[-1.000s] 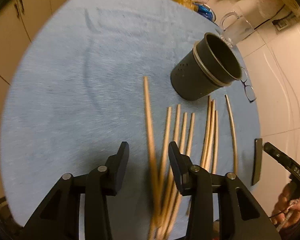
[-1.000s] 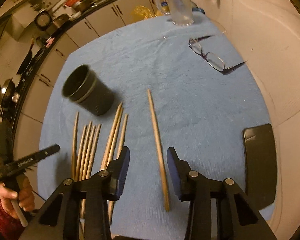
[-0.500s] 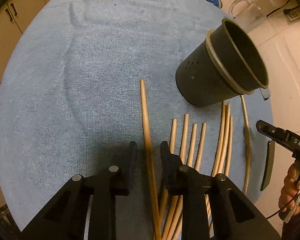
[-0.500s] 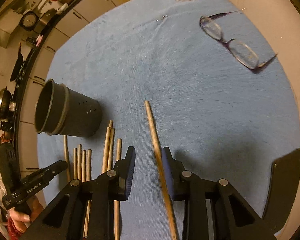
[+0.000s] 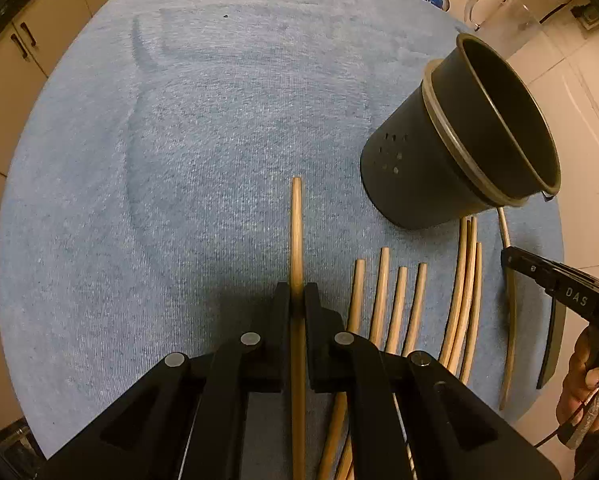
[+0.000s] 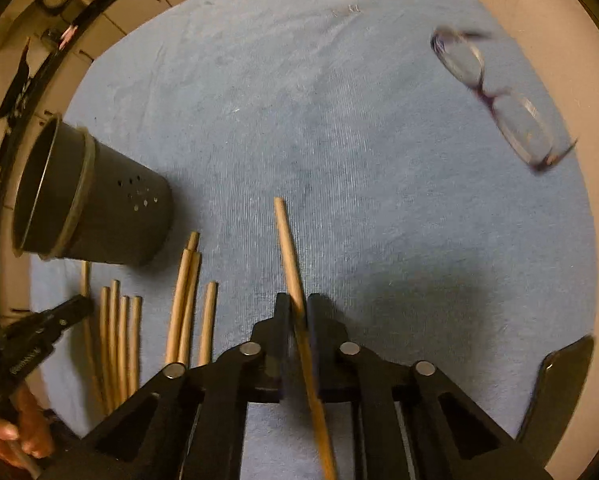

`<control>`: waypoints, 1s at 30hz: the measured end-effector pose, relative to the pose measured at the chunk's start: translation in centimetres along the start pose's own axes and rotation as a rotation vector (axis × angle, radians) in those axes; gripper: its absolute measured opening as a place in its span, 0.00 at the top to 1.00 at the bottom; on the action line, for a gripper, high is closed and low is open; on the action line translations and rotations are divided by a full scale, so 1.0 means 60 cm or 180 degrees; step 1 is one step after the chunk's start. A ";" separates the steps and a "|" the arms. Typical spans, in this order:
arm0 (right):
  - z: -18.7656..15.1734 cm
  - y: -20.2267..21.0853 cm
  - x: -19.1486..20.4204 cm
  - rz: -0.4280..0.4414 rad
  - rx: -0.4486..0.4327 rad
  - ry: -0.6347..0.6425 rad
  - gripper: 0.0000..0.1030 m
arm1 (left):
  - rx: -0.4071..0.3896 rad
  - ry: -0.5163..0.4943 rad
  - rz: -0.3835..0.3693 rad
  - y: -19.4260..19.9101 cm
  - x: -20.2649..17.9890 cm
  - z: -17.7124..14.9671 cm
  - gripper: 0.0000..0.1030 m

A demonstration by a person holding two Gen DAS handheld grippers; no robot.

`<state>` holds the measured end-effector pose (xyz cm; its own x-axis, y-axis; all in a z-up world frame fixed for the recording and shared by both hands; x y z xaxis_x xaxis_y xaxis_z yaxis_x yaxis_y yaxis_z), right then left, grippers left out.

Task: Organize utensils
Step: 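Close the left tool on one wooden chopstick while the right tool grasps another, then lift the left tool's chopstick over the grey cup while the right tool carries its own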

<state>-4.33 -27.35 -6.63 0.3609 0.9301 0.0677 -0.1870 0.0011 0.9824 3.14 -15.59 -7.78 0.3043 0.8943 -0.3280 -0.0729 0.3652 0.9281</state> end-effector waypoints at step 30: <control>-0.113 0.281 0.038 0.0442 -0.1637 -0.0026 0.93 | -0.1222 -0.0499 -0.0292 0.270 -0.039 -0.091 0.94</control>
<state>-12.87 -22.69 8.87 0.3077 0.9314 0.1945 -0.6566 0.0599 0.7519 -3.93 -10.33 7.08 0.4647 0.8143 -0.3478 -0.3783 0.5377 0.7535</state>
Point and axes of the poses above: each gripper's, at about its wrist camera, not at the fingertips, and y roughly against the way its jaws point, x to its left, z to its top, the point moved 9 cm from there along -y, roughly the way its jaws point, and after that the axes turned 8 degrees about -z, right-handed, at the moved point
